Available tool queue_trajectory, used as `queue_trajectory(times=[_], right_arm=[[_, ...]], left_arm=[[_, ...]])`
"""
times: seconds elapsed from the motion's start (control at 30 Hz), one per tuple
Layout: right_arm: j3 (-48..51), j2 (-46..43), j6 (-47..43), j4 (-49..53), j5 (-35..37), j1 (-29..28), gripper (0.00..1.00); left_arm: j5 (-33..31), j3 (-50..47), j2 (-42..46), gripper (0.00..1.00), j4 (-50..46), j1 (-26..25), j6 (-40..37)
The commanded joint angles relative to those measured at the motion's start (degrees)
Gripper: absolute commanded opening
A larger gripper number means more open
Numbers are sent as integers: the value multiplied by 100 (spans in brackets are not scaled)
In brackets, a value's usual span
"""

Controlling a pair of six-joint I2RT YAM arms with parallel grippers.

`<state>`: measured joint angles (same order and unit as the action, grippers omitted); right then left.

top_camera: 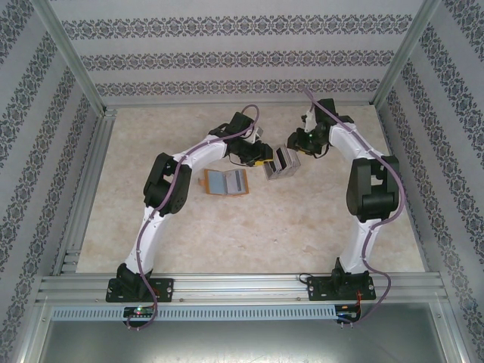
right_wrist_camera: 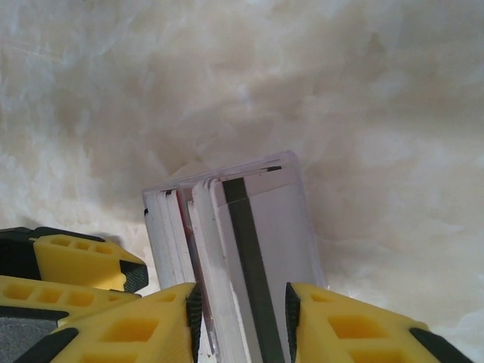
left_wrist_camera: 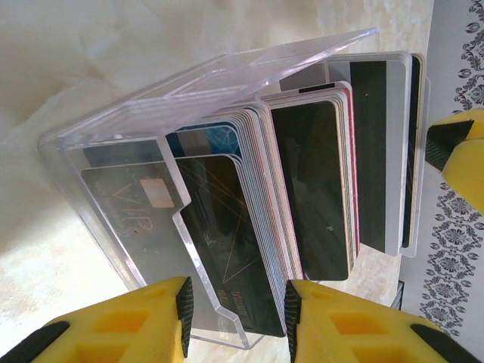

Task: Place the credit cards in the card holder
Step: Pick up the credit card from the storage box.

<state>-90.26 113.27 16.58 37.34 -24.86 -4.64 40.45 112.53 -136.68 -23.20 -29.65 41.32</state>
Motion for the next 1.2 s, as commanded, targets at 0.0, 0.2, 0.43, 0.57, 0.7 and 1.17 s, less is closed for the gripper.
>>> queue_trajectory(times=[0.0,0.2,0.43,0.57,0.7,1.17], right_arm=[[-235,195,-137,248,18,-96,39],[-323,314,-177,361,132,-205,39],[-471,411,-317,596,457,-311,40],[-543,475,-374,695,608,-340,40],[-581,461,-394,713,610,-362,40],[-460,164,-163,432,81,-360,39]], left_arm=[[136,112,-163,40,-113,-94,86],[183,64,-218,40,-123,-107,49],[230,-4,-280,40,-36,-133,65],[239,-20,-339,40,-18,-155,67],[242,-57,-353,40,8,-164,91],[190,-58,-315,40,-35,-166,95]])
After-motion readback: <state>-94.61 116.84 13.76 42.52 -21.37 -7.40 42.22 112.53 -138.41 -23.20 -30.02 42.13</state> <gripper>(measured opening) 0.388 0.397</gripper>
